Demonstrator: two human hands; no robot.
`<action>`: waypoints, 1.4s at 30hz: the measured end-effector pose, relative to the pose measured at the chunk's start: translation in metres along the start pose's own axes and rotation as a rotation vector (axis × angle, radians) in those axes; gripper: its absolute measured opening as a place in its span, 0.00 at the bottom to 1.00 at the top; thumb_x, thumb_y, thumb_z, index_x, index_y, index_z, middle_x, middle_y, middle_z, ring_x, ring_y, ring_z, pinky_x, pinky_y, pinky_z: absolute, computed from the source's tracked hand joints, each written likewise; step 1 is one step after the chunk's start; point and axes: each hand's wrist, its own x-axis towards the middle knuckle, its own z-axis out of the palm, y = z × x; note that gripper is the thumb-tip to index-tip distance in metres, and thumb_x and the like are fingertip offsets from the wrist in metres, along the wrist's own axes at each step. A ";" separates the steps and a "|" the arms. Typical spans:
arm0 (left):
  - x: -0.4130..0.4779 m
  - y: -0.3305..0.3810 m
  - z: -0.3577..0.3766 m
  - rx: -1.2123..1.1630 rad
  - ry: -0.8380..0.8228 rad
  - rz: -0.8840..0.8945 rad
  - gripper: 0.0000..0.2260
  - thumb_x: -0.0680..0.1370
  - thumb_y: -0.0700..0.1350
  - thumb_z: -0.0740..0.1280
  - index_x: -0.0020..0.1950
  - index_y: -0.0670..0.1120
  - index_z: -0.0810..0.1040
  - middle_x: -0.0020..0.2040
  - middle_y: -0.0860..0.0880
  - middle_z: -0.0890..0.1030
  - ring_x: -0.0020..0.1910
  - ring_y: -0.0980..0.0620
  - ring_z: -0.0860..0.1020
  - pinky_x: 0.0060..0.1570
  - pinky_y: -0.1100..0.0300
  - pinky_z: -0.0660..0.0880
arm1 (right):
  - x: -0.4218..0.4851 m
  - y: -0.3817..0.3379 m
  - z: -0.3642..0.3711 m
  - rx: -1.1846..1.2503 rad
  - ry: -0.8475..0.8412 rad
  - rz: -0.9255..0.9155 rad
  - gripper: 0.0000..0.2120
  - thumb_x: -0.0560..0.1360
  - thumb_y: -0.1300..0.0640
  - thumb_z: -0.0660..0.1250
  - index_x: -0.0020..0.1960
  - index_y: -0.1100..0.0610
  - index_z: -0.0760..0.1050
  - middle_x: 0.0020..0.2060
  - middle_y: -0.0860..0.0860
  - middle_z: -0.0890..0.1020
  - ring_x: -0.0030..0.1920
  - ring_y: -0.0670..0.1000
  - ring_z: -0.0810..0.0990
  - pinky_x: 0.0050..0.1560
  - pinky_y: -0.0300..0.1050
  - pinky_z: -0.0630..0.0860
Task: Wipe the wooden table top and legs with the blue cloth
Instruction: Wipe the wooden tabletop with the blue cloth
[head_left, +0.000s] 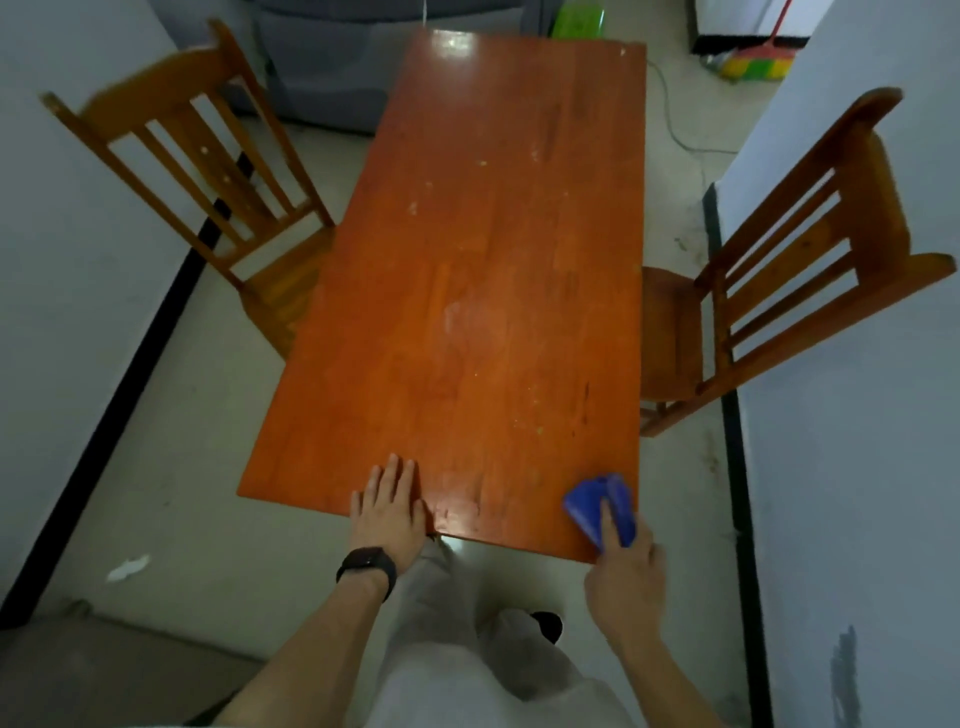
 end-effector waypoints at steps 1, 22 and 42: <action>0.003 -0.016 -0.002 -0.017 0.019 -0.026 0.26 0.83 0.53 0.52 0.81 0.54 0.47 0.81 0.51 0.44 0.79 0.47 0.45 0.76 0.44 0.46 | 0.004 0.002 -0.007 0.030 0.026 0.099 0.41 0.71 0.59 0.71 0.79 0.48 0.56 0.70 0.61 0.66 0.60 0.63 0.71 0.58 0.57 0.75; 0.090 -0.178 -0.049 0.008 0.024 0.041 0.28 0.83 0.55 0.49 0.79 0.52 0.38 0.79 0.51 0.38 0.79 0.51 0.40 0.76 0.43 0.44 | 0.059 -0.219 0.042 -0.064 0.093 -0.238 0.30 0.73 0.58 0.56 0.75 0.49 0.65 0.64 0.62 0.74 0.48 0.62 0.76 0.48 0.54 0.75; 0.133 -0.257 -0.062 0.002 0.126 0.116 0.28 0.80 0.57 0.45 0.80 0.50 0.55 0.79 0.53 0.56 0.78 0.53 0.54 0.74 0.40 0.53 | 0.136 -0.401 0.052 -0.209 -0.002 -0.736 0.30 0.72 0.56 0.56 0.74 0.45 0.63 0.66 0.59 0.71 0.52 0.61 0.74 0.47 0.54 0.73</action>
